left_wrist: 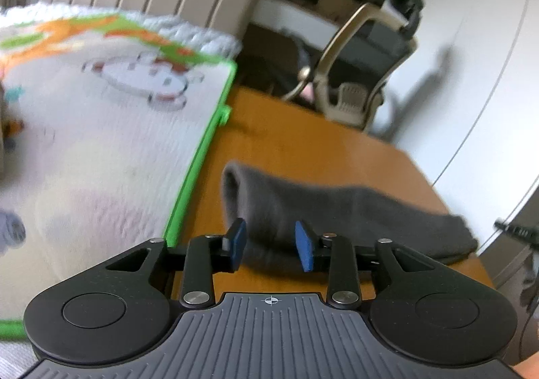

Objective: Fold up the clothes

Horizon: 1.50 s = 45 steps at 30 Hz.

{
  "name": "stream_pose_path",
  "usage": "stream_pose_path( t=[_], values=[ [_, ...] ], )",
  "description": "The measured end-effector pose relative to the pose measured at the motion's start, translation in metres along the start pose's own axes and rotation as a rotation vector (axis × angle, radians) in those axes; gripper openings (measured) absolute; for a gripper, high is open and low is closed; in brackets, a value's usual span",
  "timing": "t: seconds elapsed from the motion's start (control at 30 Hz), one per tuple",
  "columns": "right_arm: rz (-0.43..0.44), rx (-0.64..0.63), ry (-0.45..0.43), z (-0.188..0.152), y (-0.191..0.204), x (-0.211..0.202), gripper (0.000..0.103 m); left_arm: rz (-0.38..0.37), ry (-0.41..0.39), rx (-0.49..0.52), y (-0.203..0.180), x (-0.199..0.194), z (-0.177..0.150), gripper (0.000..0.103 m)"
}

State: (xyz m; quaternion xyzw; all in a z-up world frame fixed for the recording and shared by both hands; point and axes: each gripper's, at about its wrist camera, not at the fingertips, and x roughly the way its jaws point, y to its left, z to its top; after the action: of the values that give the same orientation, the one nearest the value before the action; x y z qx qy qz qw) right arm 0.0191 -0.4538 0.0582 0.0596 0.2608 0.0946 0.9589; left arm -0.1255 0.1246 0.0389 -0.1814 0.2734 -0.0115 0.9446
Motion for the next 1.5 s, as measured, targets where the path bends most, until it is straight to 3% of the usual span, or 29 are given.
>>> stream_pose_path(
  t=[0.03, 0.13, 0.17, 0.27, 0.37, 0.4, 0.53, 0.7, 0.87, 1.2, 1.33, 1.5],
  values=[
    [0.008, 0.044, 0.002, -0.003, -0.007, -0.003, 0.031, -0.011, -0.012, 0.005, -0.005, 0.000, 0.003, 0.053],
    [0.060, 0.099, -0.008, -0.008, -0.010, -0.008, 0.045, -0.042, -0.020, 0.014, -0.018, 0.007, 0.010, 0.064],
    [0.079, 0.103, -0.002, -0.010, -0.006, -0.005, 0.047, -0.049, -0.006, 0.014, -0.023, 0.014, 0.010, 0.074],
    [0.140, 0.100, 0.027, -0.016, 0.009, 0.004, 0.048, -0.054, 0.061, 0.001, -0.034, 0.042, 0.003, 0.087],
    [0.213, 0.050, 0.060, -0.025, 0.039, 0.017, 0.053, -0.044, 0.141, -0.030, -0.035, 0.068, -0.010, 0.090],
    [0.236, 0.034, 0.082, -0.028, 0.048, 0.023, 0.062, -0.037, 0.147, -0.028, -0.034, 0.072, -0.011, 0.090],
    [0.262, 0.005, 0.135, -0.032, 0.077, 0.044, 0.083, 0.010, 0.135, -0.013, -0.028, 0.084, -0.005, 0.091],
    [0.304, -0.026, 0.146, -0.029, 0.107, 0.062, 0.101, 0.086, 0.080, 0.015, -0.016, 0.101, 0.007, 0.094],
    [0.259, -0.057, 0.130, -0.031, 0.130, 0.070, 0.103, 0.150, 0.049, 0.117, -0.028, 0.112, 0.004, 0.098],
    [0.231, -0.022, 0.102, -0.034, 0.132, 0.071, 0.103, 0.148, 0.054, 0.132, -0.032, 0.114, 0.001, 0.103],
    [0.229, -0.009, 0.104, -0.033, 0.130, 0.072, 0.103, 0.183, 0.071, 0.175, -0.040, 0.117, -0.001, 0.103],
    [0.190, -0.057, 0.121, -0.034, 0.139, 0.074, 0.103, 0.198, 0.079, 0.196, -0.043, 0.118, -0.002, 0.103]
  ],
)
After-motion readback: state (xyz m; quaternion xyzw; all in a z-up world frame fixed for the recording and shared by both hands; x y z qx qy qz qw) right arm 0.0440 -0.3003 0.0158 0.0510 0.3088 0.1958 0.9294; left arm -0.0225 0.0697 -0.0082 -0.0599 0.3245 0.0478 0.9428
